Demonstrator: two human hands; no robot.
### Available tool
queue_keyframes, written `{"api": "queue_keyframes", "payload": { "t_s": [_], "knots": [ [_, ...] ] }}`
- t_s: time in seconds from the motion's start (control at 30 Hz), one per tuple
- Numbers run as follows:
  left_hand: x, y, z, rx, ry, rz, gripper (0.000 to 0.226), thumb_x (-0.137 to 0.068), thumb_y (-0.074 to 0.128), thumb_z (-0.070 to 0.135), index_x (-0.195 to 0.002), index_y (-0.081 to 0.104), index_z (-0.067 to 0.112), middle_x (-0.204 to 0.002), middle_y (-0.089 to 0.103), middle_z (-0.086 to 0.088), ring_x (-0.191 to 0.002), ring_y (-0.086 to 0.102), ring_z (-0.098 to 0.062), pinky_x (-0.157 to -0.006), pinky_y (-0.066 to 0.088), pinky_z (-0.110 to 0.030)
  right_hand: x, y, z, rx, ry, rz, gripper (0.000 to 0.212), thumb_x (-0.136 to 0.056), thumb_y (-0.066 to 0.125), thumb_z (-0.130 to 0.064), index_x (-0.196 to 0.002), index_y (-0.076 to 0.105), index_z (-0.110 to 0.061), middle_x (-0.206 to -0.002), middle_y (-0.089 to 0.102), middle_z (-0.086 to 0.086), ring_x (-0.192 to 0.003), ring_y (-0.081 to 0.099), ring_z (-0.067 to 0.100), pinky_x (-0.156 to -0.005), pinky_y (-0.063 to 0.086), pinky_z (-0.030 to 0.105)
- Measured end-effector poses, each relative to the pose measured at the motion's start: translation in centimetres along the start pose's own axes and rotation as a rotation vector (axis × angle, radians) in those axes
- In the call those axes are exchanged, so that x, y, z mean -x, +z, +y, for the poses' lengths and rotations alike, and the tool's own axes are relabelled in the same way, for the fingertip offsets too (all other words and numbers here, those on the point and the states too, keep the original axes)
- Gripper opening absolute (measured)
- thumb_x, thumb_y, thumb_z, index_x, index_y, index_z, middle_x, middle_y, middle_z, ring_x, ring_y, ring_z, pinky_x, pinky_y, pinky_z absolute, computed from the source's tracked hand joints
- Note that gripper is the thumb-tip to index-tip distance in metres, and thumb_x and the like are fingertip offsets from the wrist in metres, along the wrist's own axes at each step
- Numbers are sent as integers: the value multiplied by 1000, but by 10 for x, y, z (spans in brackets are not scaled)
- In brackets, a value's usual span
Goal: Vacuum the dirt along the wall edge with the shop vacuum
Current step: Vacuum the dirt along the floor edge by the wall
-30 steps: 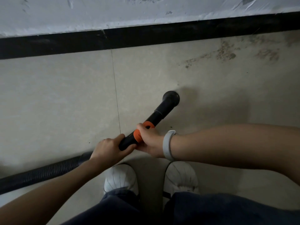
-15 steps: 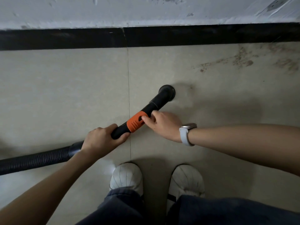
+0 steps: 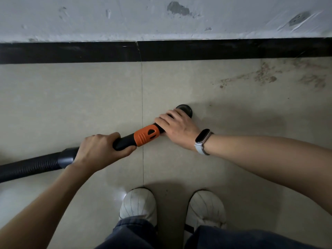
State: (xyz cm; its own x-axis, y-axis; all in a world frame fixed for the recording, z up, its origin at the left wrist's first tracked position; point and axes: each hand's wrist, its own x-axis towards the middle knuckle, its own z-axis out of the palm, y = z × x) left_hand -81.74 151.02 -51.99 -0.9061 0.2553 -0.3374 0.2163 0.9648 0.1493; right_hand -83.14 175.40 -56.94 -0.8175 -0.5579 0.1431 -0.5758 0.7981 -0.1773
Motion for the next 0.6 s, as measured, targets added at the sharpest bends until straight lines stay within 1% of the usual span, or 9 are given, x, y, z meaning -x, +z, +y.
{"api": "queue_keyframes", "payload": {
  "t_s": [0.03,0.1,0.13,0.2,0.27,0.33,0.4,0.47,0.6],
  "knots": [
    [0,-4,-1,-26,-1,12,46,-70,56,68,-66,48,23,-47,45,7,-51,49,-22,-52,32,-26,3,0,-3,-22,-1,0,27,-84,54,-24,-100,64,-6,-88,67,10,-78,62,31,-74,53,47],
    [2,-10,-3,-78,19,-13,47,-68,53,71,-64,45,25,-48,46,8,-49,49,-17,-50,31,-25,9,-3,-10,-73,8,-2,33,-75,74,-28,-97,65,-5,-84,68,9,-72,62,30,-66,54,43],
    [3,-13,-3,-99,36,-56,47,-69,52,71,-63,43,26,-49,46,9,-48,48,-13,-49,30,-24,14,-5,-14,-93,15,-9,37,-71,79,-30,-95,65,-6,-82,68,8,-70,62,29,-61,54,39],
    [3,-16,-4,-121,78,-180,46,-74,52,70,-61,42,27,-50,46,8,-47,44,-6,-47,28,-21,26,-7,-22,-115,8,-3,40,-67,82,-33,-94,66,-8,-78,68,5,-65,62,25,-51,50,31],
    [2,-17,-3,-108,105,-312,45,-75,53,68,-63,48,25,-51,48,6,-47,44,-6,-48,27,-18,40,-10,-30,-136,4,-17,42,-65,83,-36,-93,67,-9,-75,67,3,-60,61,22,-44,44,26],
    [1,-15,-3,-77,114,-395,46,-74,54,69,-65,54,23,-52,49,7,-48,45,-7,-49,29,-17,52,-14,-35,-167,2,-56,43,-64,84,-36,-93,67,-10,-72,67,2,-56,60,20,-40,42,24],
    [0,-12,-3,-51,110,-406,47,-73,54,69,-64,54,23,-52,50,7,-48,46,-7,-49,32,-19,58,-15,-38,-193,9,-94,44,-65,84,-35,-95,66,-9,-74,68,3,-56,61,21,-39,44,26],
    [-3,-12,-1,-39,101,-374,49,-73,53,70,-62,52,23,-53,51,6,-49,46,-7,-50,32,-20,58,-15,-34,-214,34,-104,44,-66,84,-33,-97,65,-8,-77,68,4,-58,61,23,-39,46,28],
    [-9,-17,5,-50,98,-284,47,-76,50,69,-59,45,26,-53,50,7,-51,47,-7,-52,33,-21,47,-15,-18,-212,51,-65,43,-64,85,-28,-96,65,-8,-78,68,4,-61,63,23,-44,46,27]
  ]
}}
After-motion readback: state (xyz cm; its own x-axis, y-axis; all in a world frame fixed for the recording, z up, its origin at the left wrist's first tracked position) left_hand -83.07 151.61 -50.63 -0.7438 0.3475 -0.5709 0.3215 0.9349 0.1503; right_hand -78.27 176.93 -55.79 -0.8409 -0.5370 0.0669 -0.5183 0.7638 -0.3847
